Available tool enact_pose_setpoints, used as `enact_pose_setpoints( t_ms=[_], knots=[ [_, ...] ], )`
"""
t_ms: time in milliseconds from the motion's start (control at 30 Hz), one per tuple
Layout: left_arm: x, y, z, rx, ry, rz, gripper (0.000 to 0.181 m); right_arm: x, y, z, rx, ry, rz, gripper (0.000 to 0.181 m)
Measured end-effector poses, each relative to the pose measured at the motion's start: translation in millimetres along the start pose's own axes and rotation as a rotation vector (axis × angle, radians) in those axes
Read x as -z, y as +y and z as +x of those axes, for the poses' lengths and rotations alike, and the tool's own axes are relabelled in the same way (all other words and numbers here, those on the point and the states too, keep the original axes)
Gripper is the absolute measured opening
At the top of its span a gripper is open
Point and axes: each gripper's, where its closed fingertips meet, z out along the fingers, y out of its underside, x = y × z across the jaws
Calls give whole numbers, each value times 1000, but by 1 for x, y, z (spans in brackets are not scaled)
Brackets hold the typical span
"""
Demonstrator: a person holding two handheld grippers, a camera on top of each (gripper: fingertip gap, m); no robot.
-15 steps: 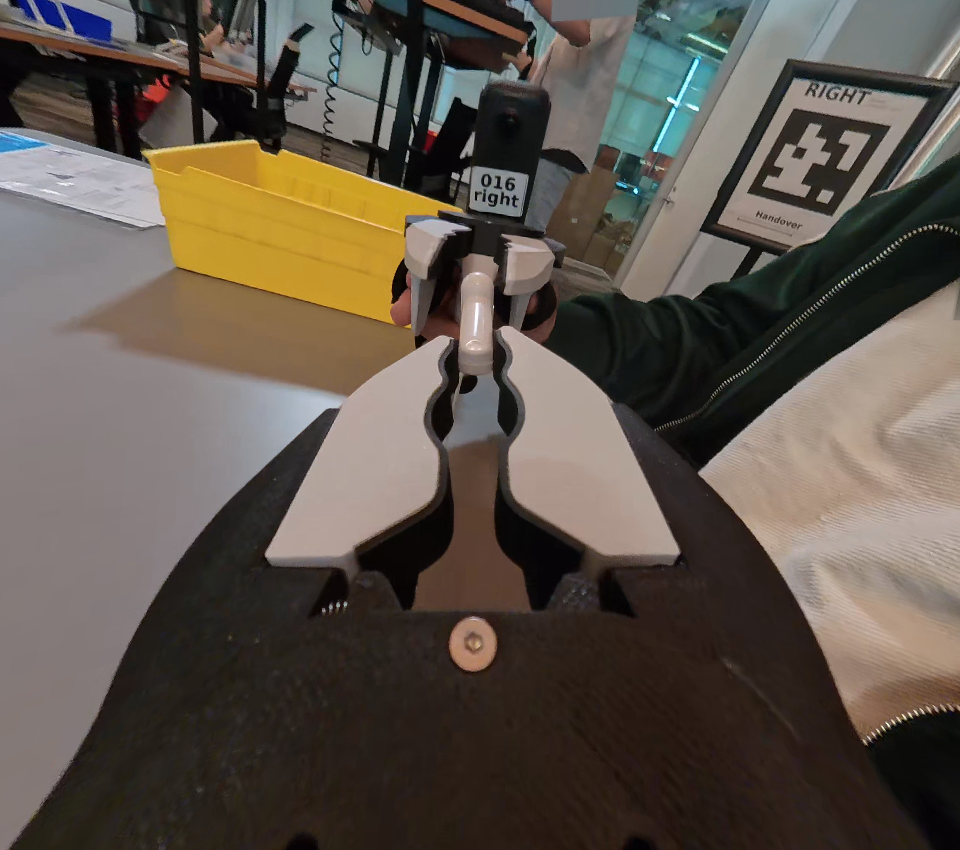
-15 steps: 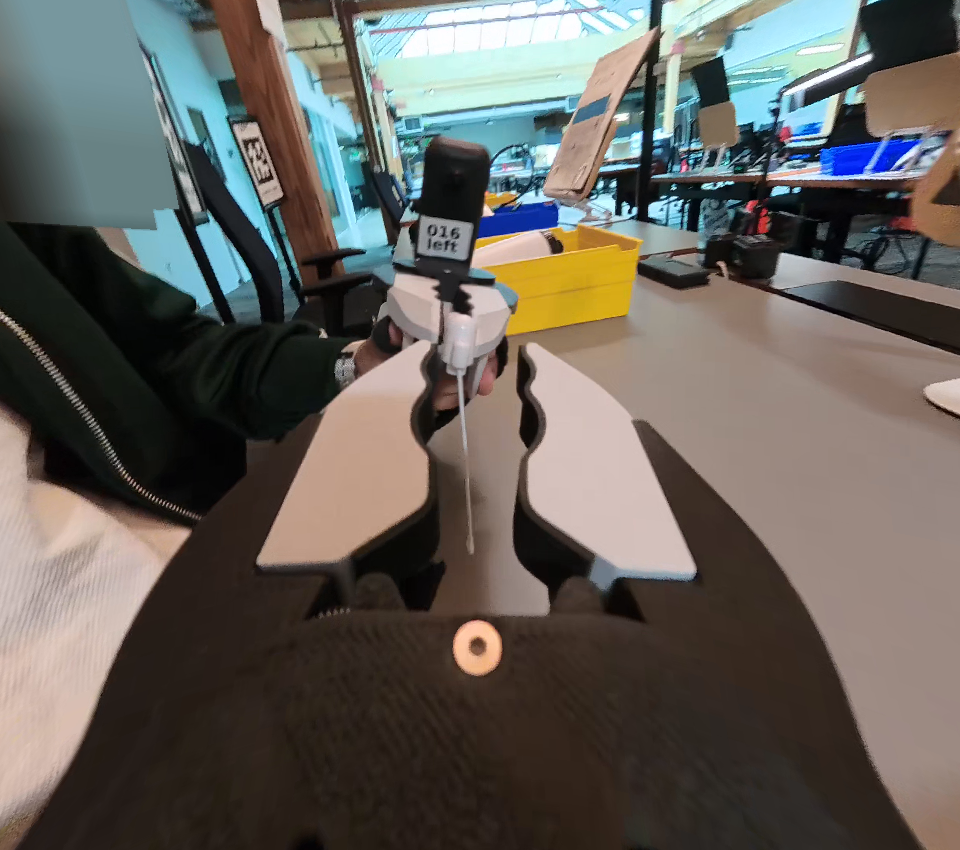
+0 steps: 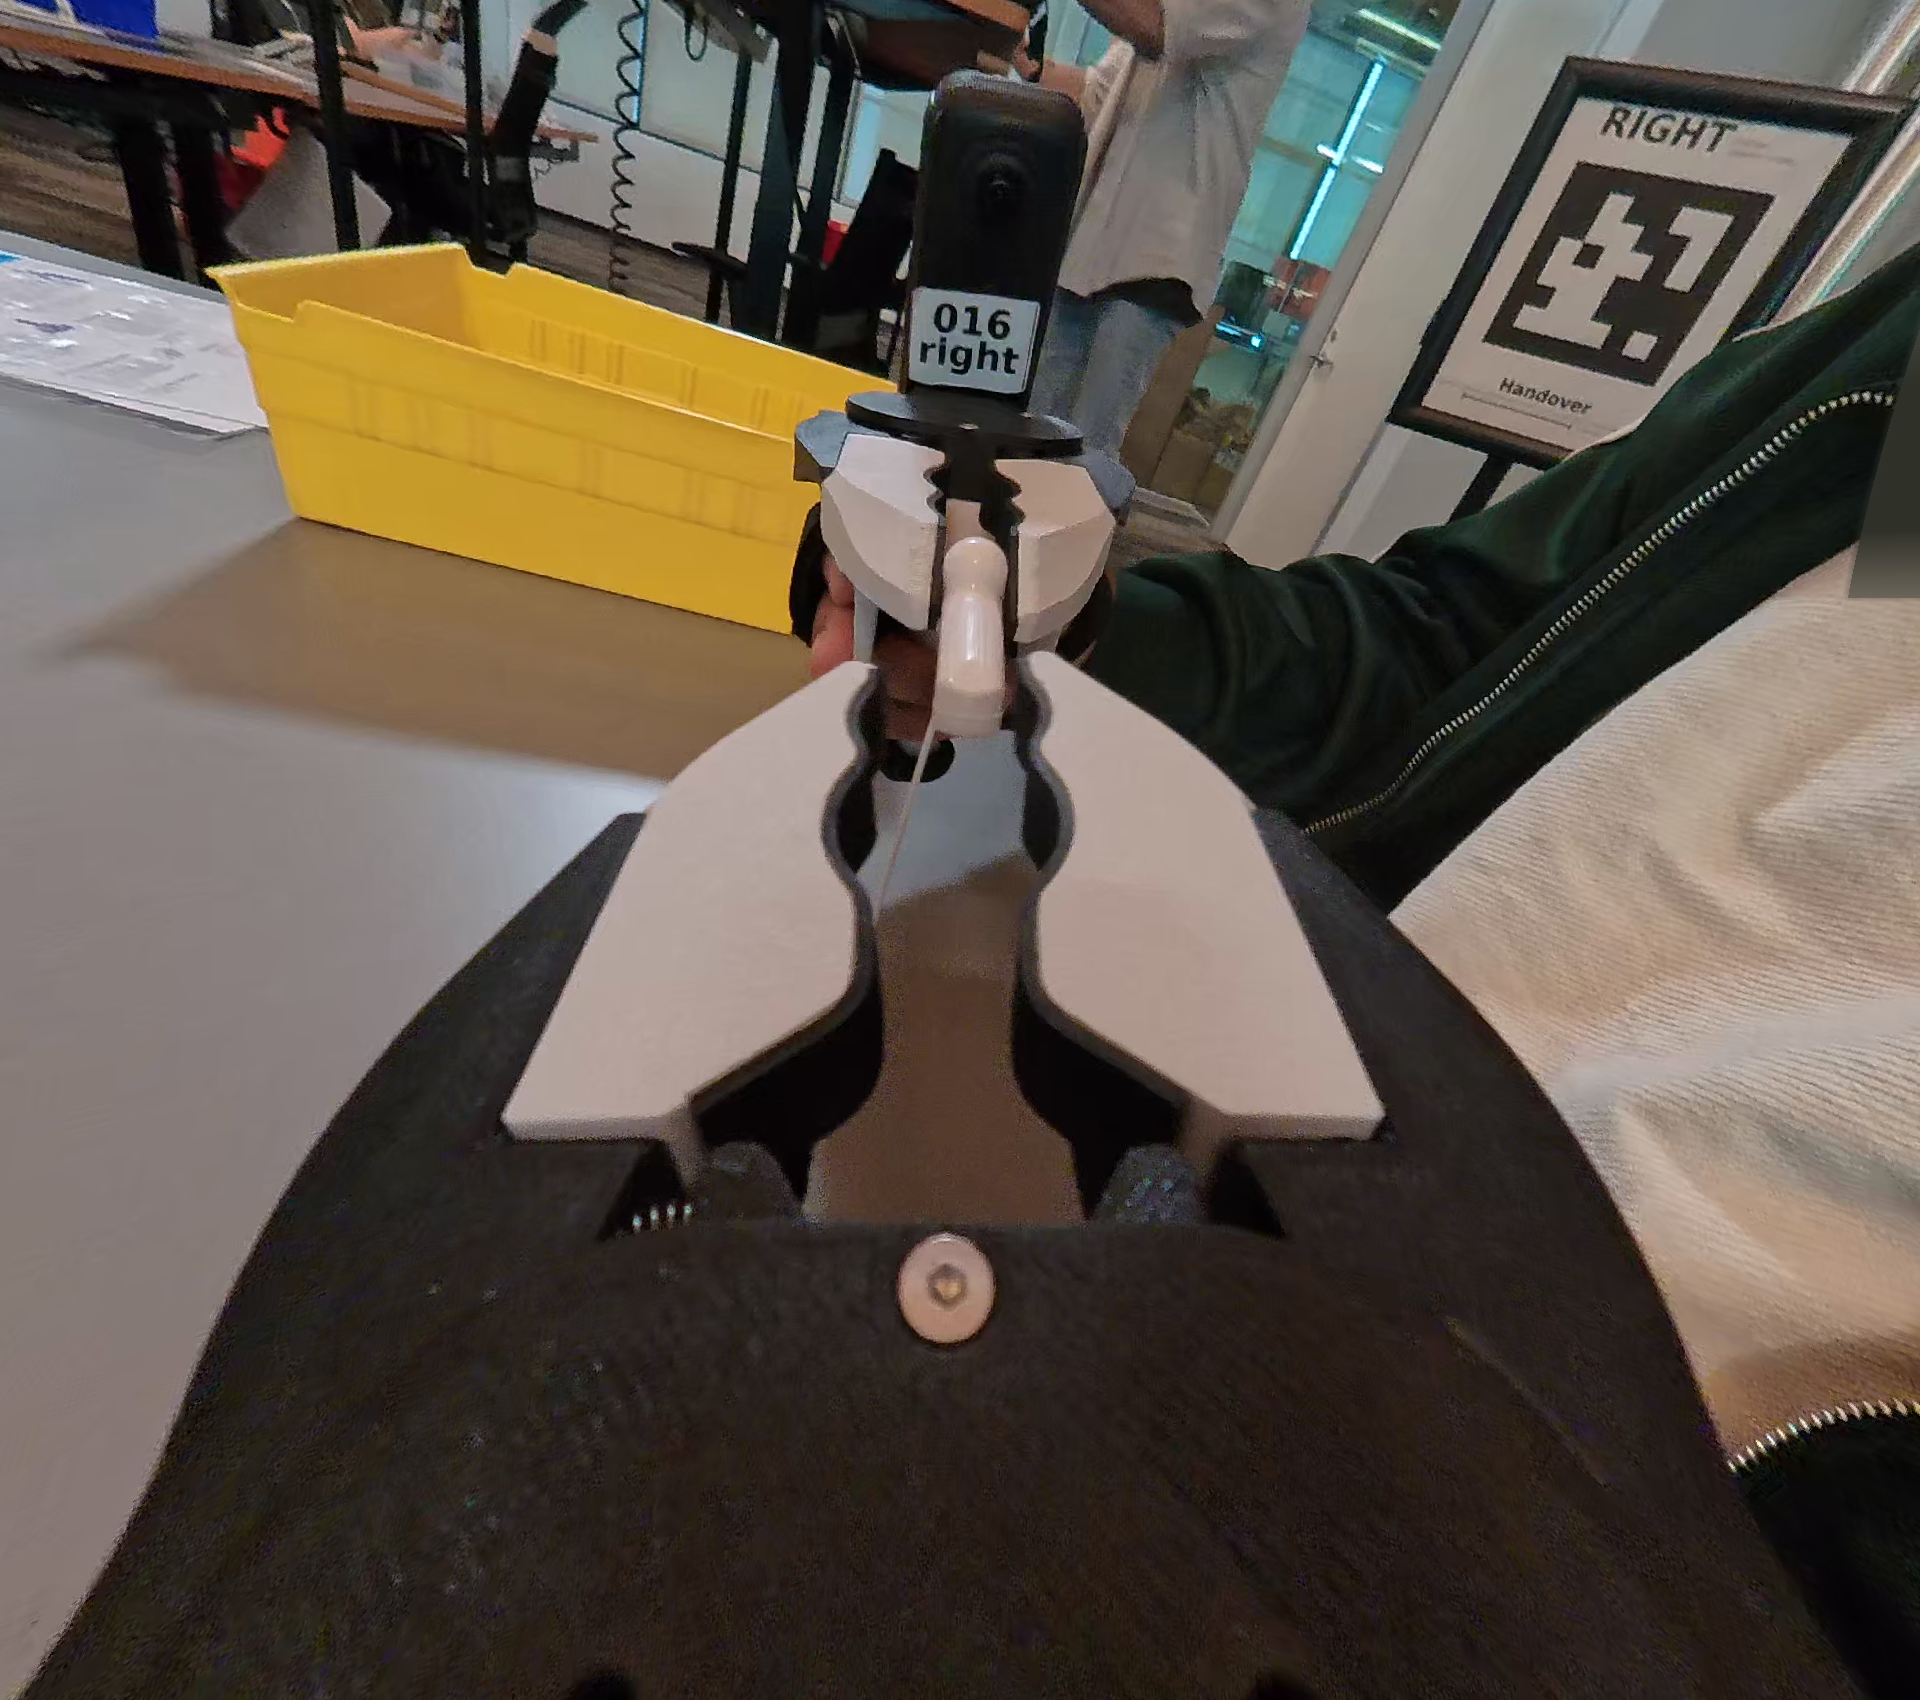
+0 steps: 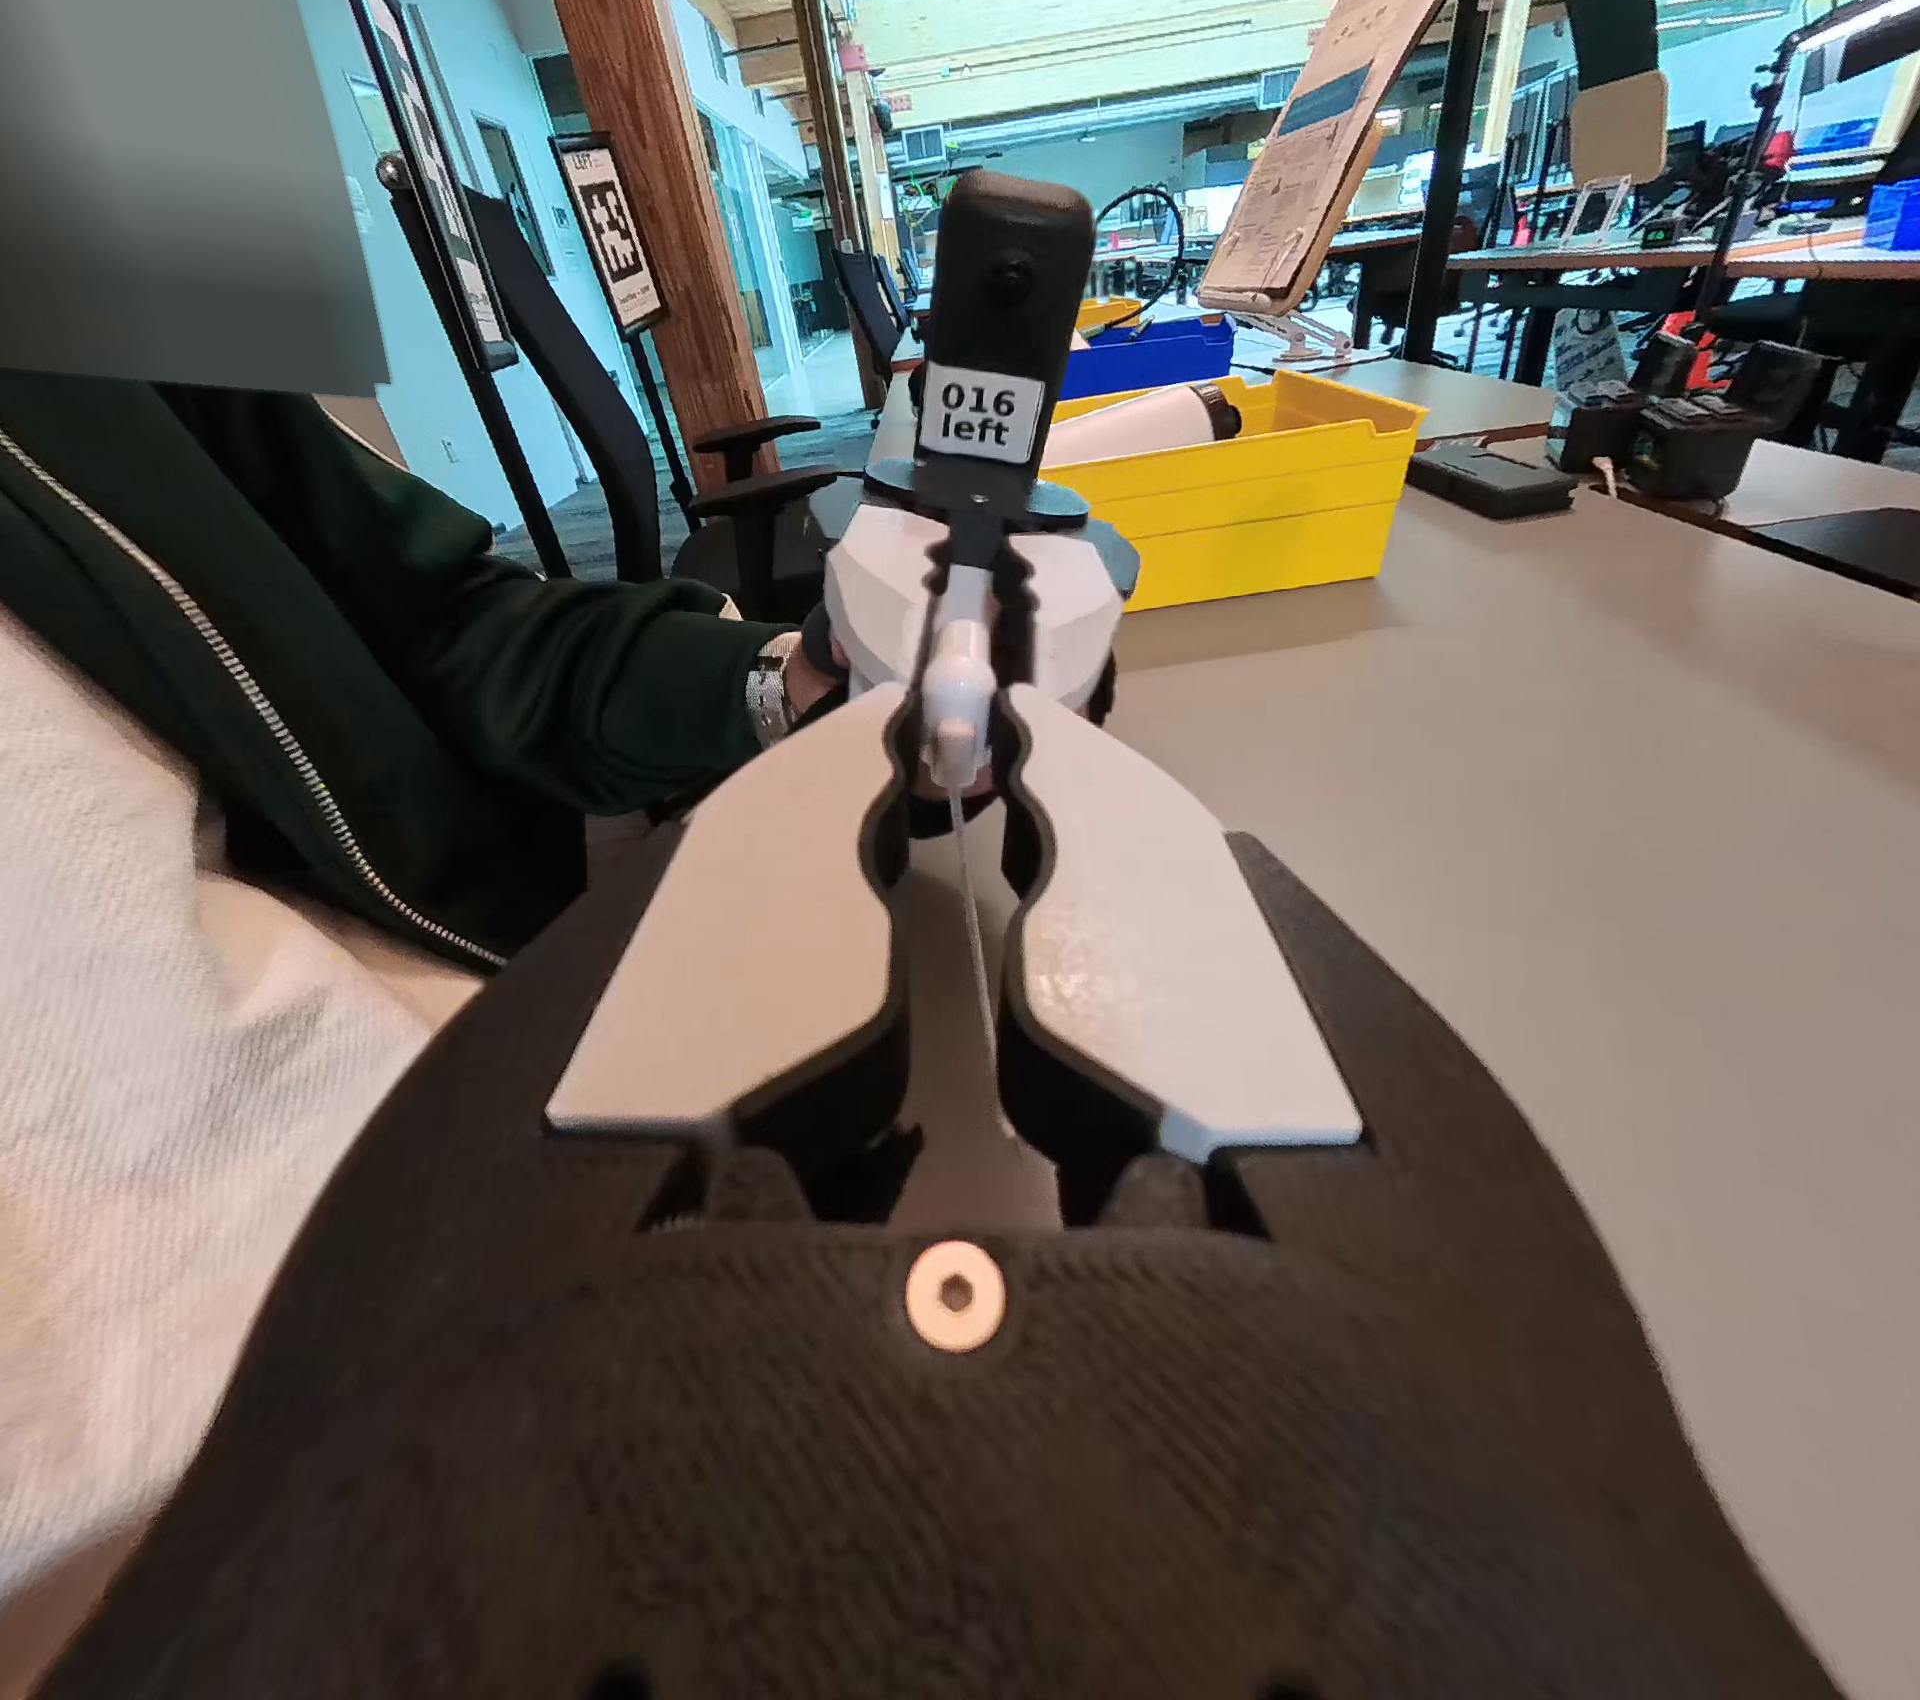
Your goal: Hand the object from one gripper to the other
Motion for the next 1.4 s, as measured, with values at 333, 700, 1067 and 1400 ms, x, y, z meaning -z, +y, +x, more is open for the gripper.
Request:
enact_pose_setpoints(
  t_ms=[333,700,1067,1400],
  knots=[
    [-10,22,-7,40,-12,-92,35,15,-35,4,-65,19,165,13],
    [-29,48,0,-28,-1,-203,29,14,-62,-12,-71,-24,257,13],
    [-34,46,8,-70,12,-200,5,14,-65,-13,-56,-15,286,13],
    [-16,15,-4,-150,-110,-95,4,33,-70,20,-73,147,410,73]
  ],
)
